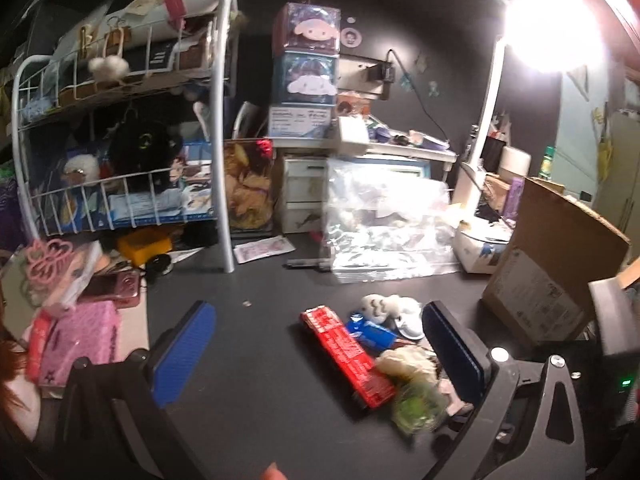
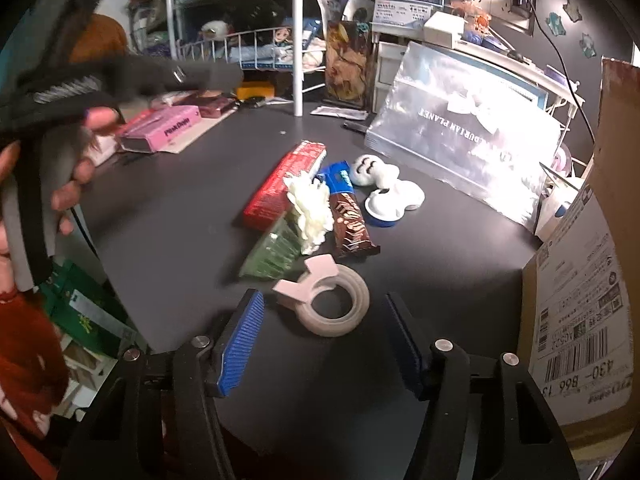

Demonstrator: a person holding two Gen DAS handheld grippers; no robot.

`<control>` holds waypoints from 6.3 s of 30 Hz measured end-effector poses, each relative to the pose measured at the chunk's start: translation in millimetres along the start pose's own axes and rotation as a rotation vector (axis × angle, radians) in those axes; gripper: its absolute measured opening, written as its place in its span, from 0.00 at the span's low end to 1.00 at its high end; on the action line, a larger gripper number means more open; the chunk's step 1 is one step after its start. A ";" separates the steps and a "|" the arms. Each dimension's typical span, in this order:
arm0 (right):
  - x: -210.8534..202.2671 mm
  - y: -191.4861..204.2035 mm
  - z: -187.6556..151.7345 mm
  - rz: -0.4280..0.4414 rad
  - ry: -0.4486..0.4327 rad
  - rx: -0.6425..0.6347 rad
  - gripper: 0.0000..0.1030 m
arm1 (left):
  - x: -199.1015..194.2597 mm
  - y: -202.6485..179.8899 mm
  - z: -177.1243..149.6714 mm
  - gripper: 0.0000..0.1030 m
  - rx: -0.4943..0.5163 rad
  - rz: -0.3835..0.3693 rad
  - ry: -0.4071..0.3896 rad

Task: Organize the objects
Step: 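Reach the left tool to the white tape roll and close on it, then carry the tape roll into the cardboard box and open the left tool, then grasp the green plastic cup with the left tool, then lower the green cup into the cardboard box and open the left tool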

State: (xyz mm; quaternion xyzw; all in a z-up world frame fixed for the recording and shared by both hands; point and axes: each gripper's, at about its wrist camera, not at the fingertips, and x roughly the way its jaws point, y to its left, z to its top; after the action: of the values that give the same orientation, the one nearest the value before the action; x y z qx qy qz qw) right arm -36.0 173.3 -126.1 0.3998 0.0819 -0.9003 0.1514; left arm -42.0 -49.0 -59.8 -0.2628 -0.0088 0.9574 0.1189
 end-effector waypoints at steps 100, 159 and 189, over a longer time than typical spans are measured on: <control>-67.5 12.7 67.0 0.130 -0.072 -0.111 0.59 | -47.5 -16.5 71.7 0.89 0.221 -0.158 0.099; -28.4 39.9 33.6 0.198 -0.062 -0.181 0.28 | -12.9 -43.9 7.6 0.43 0.190 -0.482 0.381; -163.0 -160.1 53.5 -0.078 -0.013 0.113 0.28 | 64.0 -275.6 156.4 0.43 0.420 -0.716 0.491</control>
State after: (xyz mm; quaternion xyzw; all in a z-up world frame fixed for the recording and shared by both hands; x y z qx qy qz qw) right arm -23.9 343.2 35.2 0.3983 0.0457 -0.9113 0.0939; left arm -113.0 240.7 64.8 -0.4319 0.1233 0.7469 0.4903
